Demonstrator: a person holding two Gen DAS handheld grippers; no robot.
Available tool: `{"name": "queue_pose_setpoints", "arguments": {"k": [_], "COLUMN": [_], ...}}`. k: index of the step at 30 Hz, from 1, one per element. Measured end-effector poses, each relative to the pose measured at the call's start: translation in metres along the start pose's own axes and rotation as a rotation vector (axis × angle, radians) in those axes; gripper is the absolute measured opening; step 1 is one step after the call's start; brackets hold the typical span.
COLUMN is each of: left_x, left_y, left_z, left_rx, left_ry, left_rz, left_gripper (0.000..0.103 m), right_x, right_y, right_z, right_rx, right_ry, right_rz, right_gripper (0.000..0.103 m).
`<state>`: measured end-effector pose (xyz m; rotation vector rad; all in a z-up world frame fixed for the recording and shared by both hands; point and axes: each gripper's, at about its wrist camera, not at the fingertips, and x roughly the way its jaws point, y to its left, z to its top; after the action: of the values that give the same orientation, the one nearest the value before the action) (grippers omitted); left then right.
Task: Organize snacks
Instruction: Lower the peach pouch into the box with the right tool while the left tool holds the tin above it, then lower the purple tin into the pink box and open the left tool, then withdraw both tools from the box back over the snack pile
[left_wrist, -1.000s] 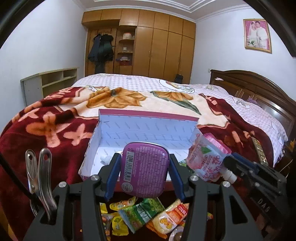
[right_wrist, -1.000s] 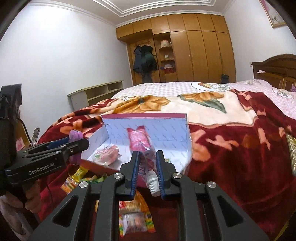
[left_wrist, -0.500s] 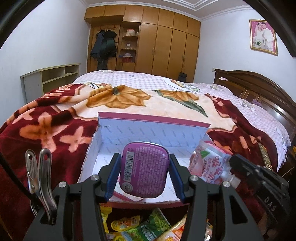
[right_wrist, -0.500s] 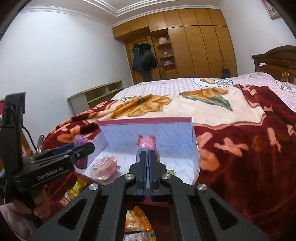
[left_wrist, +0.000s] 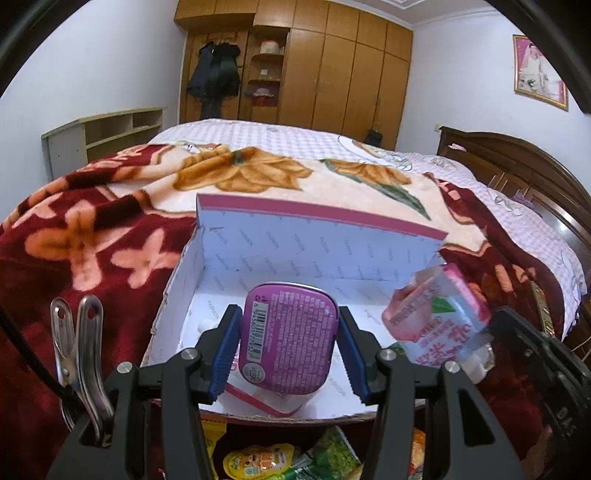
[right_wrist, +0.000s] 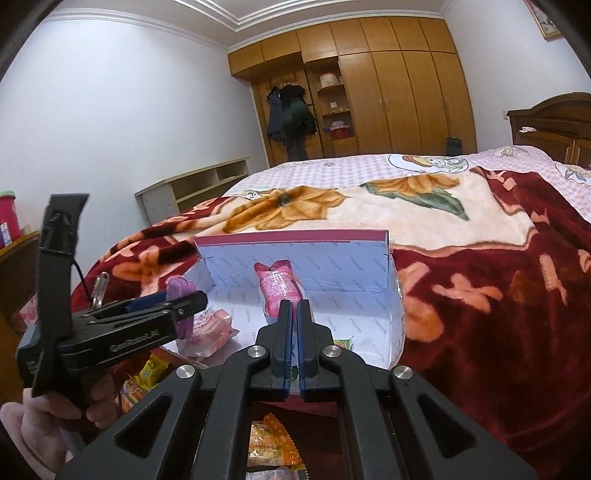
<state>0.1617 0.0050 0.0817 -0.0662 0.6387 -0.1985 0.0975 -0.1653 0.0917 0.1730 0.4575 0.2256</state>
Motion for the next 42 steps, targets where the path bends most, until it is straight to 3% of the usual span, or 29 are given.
{"name": "queue_pose_setpoints", "arguments": {"k": [3,6,8,22,24,35,42], "left_x": [0.005,0.005,0.002,-0.022,-0.025,-0.039,-0.051], "left_y": [0.004,0.007,0.006,0.0,0.003,0.013,0.025], "left_z": [-0.001,-0.002,-0.003,-0.008,-0.008,-0.017,-0.025], "left_rx": [-0.013,-0.019,-0.008,0.017,0.007,-0.007,-0.01], "left_ry": [0.01,0.007,-0.002,-0.029,-0.029,-0.019,0.004], "left_rz": [0.006,0.015,0.016,-0.02,-0.026,-0.005,0.029], "left_gripper": [0.056,0.066,0.066,0.068,0.068,0.068,0.068], "right_x": [0.0,0.006,0.011,0.045,0.051,0.079,0.068], "right_y": [0.002,0.0,-0.001,-0.002,-0.003,-0.018,-0.012], "right_z": [-0.001,-0.004,-0.007,-0.016,-0.017,-0.004,-0.004], "right_rx": [-0.015,-0.01,-0.004,-0.032,-0.026,0.048,0.022], "right_ry": [-0.002,0.019,0.034,0.15,0.166,0.202,0.175], "right_rz": [-0.004,-0.008,-0.011,-0.028,-0.025,-0.051,-0.041], "right_gripper": [0.018,0.023,0.025,0.025,0.015,0.015,0.052]}}
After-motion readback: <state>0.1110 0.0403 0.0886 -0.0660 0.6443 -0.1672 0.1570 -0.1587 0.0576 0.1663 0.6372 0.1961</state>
